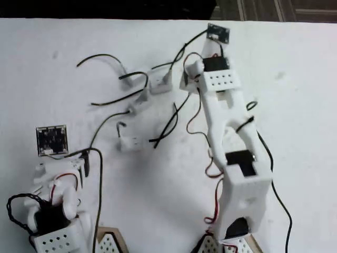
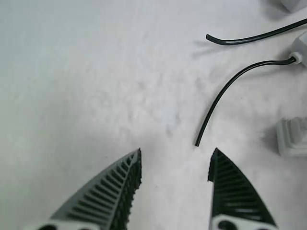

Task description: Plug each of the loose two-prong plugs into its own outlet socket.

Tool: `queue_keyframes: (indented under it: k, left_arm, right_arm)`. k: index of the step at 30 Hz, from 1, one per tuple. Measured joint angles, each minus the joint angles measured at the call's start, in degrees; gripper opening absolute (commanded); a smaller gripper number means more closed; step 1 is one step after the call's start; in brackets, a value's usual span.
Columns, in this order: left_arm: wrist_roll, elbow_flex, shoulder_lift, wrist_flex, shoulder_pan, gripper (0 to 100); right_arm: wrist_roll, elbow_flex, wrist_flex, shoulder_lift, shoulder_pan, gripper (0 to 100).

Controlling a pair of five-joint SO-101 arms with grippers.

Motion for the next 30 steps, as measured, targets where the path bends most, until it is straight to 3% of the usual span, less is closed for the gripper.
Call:
queue_keyframes:
  k: [4,14,18,27,30]
  left_arm:
    - [0.0,0.0,0.0,0.0,0.0,23]
    - [0.0,0.8,-0.4,0.0,0.0,23]
    - [0.0,0.8,-0.4,0.0,0.0,23]
    - [0.0,0.9,-0.4,0.0,0.0,23]
    - [0.0,0.9,-0.4,0.0,0.0,23]
  right_arm:
    - [0.7,0.0,5.0,-7.2,0.0,1.6]
    - [13.6,-0.1,7.8,-25.0,1.9,1.6]
    - [25.8,1.8,8.2,-28.2,2.5,1.7]
    - [65.1,14.0,8.2,-28.7,2.7,1.7]
    - [68.7,15.8,8.2,-28.7,3.0,1.7]
